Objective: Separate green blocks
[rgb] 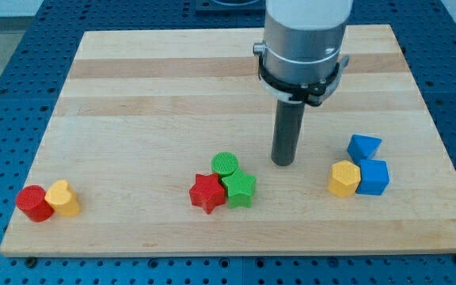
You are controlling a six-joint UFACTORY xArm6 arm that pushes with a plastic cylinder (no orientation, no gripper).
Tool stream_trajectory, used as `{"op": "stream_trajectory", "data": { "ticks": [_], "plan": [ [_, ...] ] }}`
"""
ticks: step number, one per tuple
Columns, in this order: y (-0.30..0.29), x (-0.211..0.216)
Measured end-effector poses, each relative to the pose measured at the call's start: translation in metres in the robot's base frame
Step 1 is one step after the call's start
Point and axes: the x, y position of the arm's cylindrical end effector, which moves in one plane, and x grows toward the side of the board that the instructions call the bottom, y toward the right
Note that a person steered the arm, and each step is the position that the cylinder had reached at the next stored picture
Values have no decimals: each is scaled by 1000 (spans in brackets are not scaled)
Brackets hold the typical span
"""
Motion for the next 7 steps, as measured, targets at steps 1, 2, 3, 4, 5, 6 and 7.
{"op": "stream_trajectory", "data": {
  "ticks": [1, 2, 3, 4, 5, 6, 7],
  "plan": [
    [-2, 9],
    [-2, 14],
    [-12, 24],
    [-14, 26],
    [-15, 26],
    [-35, 26],
    [-50, 26]
  ]
}}
